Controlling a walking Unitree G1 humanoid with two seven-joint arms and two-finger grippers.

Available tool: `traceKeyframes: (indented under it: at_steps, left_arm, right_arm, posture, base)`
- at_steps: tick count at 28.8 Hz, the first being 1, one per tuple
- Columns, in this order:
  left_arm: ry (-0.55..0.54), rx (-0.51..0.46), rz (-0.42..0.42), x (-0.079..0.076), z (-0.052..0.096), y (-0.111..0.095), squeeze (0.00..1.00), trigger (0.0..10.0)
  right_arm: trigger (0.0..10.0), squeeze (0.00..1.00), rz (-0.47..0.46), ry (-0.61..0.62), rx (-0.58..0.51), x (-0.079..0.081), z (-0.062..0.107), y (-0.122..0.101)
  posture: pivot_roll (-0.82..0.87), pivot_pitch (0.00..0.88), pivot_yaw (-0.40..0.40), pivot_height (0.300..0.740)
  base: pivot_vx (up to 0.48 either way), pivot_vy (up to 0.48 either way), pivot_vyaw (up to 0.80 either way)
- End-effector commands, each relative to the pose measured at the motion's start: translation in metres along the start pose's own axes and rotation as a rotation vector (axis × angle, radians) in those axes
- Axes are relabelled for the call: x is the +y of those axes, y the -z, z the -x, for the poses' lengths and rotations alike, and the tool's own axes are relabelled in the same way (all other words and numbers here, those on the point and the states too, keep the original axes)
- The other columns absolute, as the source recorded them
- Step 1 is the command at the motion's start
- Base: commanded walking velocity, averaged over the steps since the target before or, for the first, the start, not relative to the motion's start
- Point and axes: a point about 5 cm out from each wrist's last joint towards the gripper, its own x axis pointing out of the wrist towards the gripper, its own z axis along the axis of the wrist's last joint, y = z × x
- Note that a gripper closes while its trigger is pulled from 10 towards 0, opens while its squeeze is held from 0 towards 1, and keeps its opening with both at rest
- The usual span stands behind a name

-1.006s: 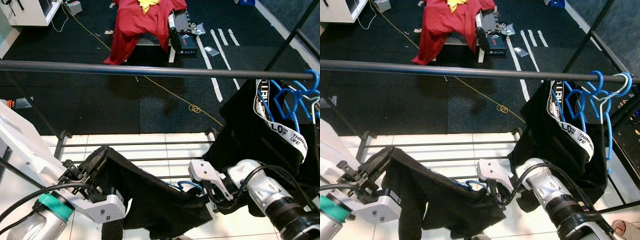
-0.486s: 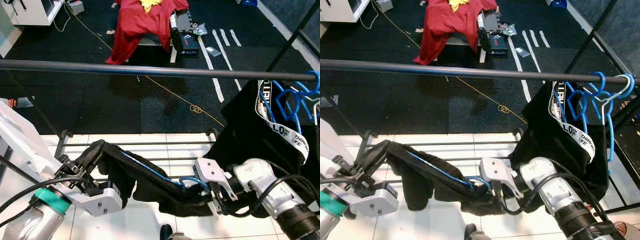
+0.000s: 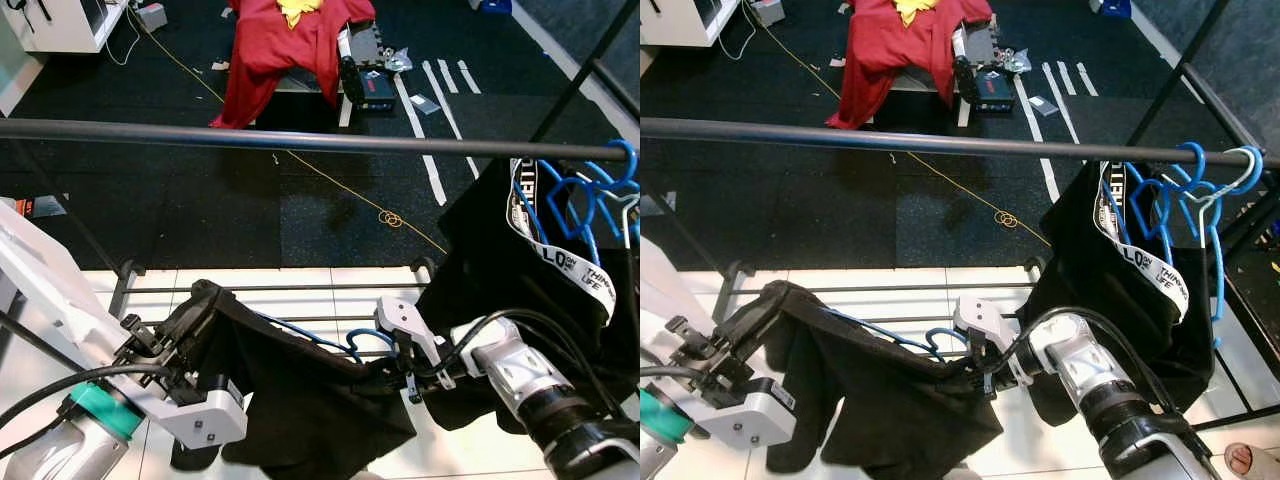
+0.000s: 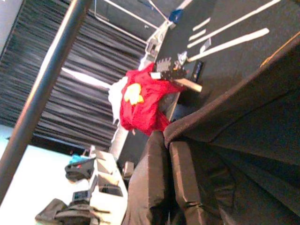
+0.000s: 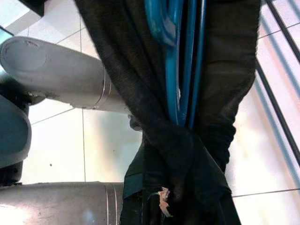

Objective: Hang hanger

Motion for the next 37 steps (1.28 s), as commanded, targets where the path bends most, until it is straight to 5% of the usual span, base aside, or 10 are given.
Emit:
traceKeyframes:
  at_steps: [1,11,18,21,22,23,31,32,34,37]
  left_arm:
    - [-0.083,-0.033,-0.008,0.013,-0.006,-0.006,0.0,10.0]
    - [0.001,-0.138,0.06,-0.011,-0.031,-0.021,0.0,10.0]
    - [0.385,-0.157,0.067,-0.061,-0.032,-0.021,0.0,10.0]
    - [0.419,-0.123,0.064,-0.066,-0.029,-0.016,0.0,10.0]
    - [0.457,-0.104,0.069,-0.069,-0.025,-0.013,0.25,10.0]
    - [0.473,-0.073,0.104,-0.068,-0.02,-0.009,1.0,10.0]
    - [0.537,0.021,0.288,-0.055,0.005,-0.002,1.0,10.0]
    - [0.562,0.037,0.361,-0.053,0.01,-0.004,1.0,10.0]
    - [0.633,0.074,0.641,-0.04,0.023,-0.014,1.0,10.0]
    - [0.65,0.07,0.855,-0.023,0.028,-0.021,1.0,10.0]
  right_arm:
    - [0.0,0.0,0.002,-0.078,0.105,0.011,-0.006,0.019]
    - [0.0,0.0,0.223,-0.336,0.137,0.037,-0.028,0.0]
    - [0.0,0.0,0.39,-0.386,0.228,0.047,-0.027,0.002]
    - [0.0,0.0,0.409,-0.372,0.219,0.046,-0.026,-0.001]
    - [0.0,0.0,0.423,-0.357,0.197,0.046,-0.023,-0.007]
    - [0.0,0.0,0.438,-0.342,0.174,0.045,-0.019,-0.014]
    - [0.0,0.0,0.488,-0.245,0.094,0.039,0.001,-0.039]
    - [0.0,0.0,0.493,-0.215,0.082,0.037,0.005,-0.042]
    - [0.0,0.0,0.493,-0.157,0.072,0.03,0.013,-0.043]
    - [0.0,0.0,0.481,-0.124,0.068,0.027,0.014,-0.041]
  posture:
    - [0.04,0.195,-0.018,0.74]
    - [0.04,0.194,-0.02,0.74]
    - [0.01,0.191,-0.02,0.74]
    - [0.01,0.191,-0.019,0.74]
    - [0.0,0.191,-0.015,0.74]
    - [0.0,0.192,-0.011,0.74]
    - [0.01,0.189,-0.006,0.74]
    - [0.02,0.188,-0.006,0.74]
    - [0.02,0.186,-0.002,0.74]
    - [0.03,0.183,0.003,0.74]
  base:
    - [0.0,0.0,0.0]
    - [0.0,0.0,0.0]
    - [0.0,0.0,0.0]
    - [0.0,0.0,0.0]
    - [0.0,0.0,0.0]
    - [0.0,0.0,0.0]
    - [0.0,0.0,0.0]
    - [0.0,0.0,0.0]
    - [0.0,0.0,0.0]
    - [0.0,0.0,0.0]
